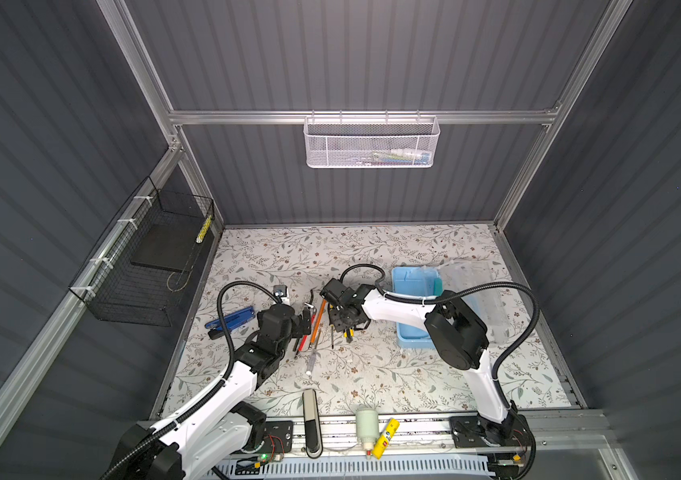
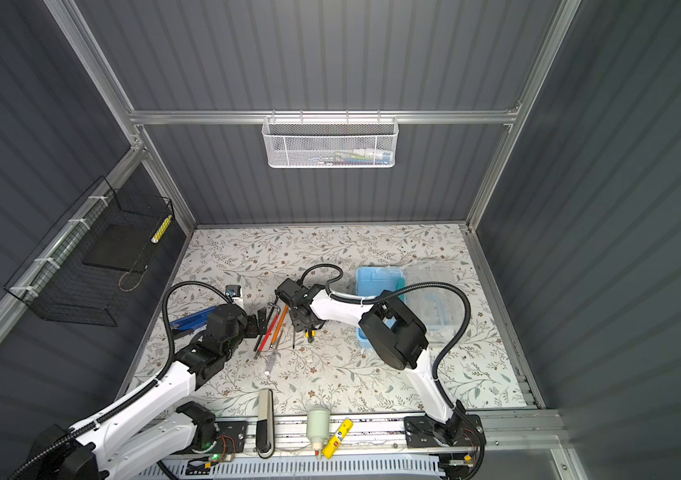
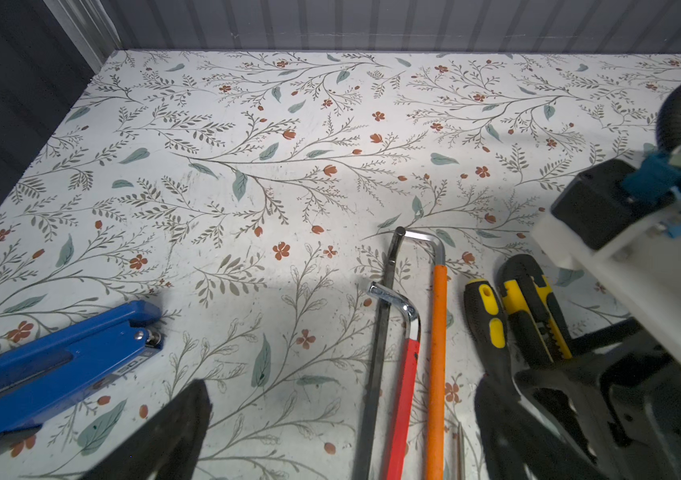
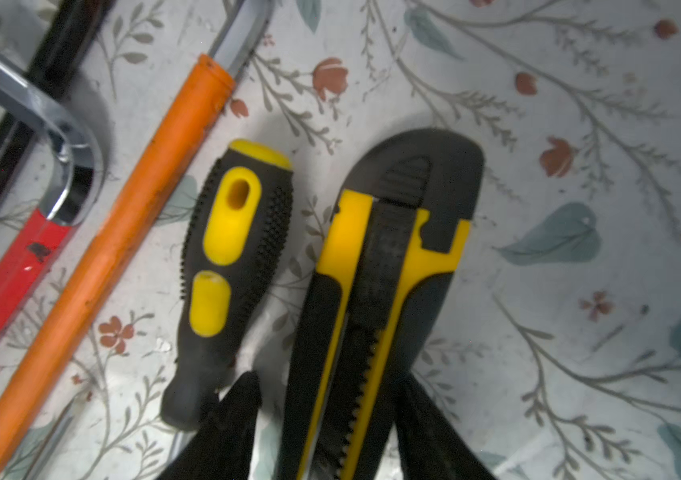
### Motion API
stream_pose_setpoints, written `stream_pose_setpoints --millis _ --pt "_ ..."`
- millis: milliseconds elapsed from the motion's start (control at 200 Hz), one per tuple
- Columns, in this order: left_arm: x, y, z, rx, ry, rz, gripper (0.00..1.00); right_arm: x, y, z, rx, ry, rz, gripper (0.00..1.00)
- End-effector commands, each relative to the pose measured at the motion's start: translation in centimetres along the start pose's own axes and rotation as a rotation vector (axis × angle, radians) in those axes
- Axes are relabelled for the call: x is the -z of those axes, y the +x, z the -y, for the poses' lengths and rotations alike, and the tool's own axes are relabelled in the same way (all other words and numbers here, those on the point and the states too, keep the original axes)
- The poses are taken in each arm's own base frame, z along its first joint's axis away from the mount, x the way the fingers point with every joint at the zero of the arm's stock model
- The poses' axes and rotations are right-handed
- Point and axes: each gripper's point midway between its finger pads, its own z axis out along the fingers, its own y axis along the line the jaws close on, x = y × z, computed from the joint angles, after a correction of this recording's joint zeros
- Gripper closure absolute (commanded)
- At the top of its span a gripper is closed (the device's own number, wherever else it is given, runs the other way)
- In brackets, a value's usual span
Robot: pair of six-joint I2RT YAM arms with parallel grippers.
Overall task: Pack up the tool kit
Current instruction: 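Move the right gripper back and grasp the yellow-black utility knife, then carry the utility knife into the blue box and release it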
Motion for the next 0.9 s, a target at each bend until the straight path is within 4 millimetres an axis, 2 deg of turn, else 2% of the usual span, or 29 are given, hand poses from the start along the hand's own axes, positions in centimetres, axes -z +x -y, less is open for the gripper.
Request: stream_pose_setpoints --millis 0,230,460,570,716,791,896 --pt "0.2 0.0 -0.5 0.011 -0.021 0.007 0.01 -0.9 0.5 0.6 -0.005 0.026 -0.025 0.51" --pt "0.3 0.0 -0.6 0.014 -0.025 0.01 0.0 -0.1 -0.3 2.0 -0.015 0.062 -0.001 0.63" --pt "0.3 0.0 -0.7 0.015 -0.027 0.01 0.01 2.6 -2.7 2.6 -0.016 0.088 0.084 0.74" --pt "0.5 0.0 -0.9 0.023 -0.035 0.019 0.01 5.1 -4.0 3.4 -0.008 0.108 0.143 0.77" --pt "0.5 0.0 -0.9 0.023 -0.035 0.019 0.01 10.2 -4.8 5.4 -0.027 0.102 0.222 0.79" --pt "0.4 0.0 -0.8 0.02 -0.031 0.015 0.01 12.7 -4.4 7.4 -0.047 0.114 0.249 0.79" --pt "0.3 0.0 -0.8 0.018 -0.03 0.012 0.01 15.8 -3.1 11.6 -0.082 0.174 0.256 0.79"
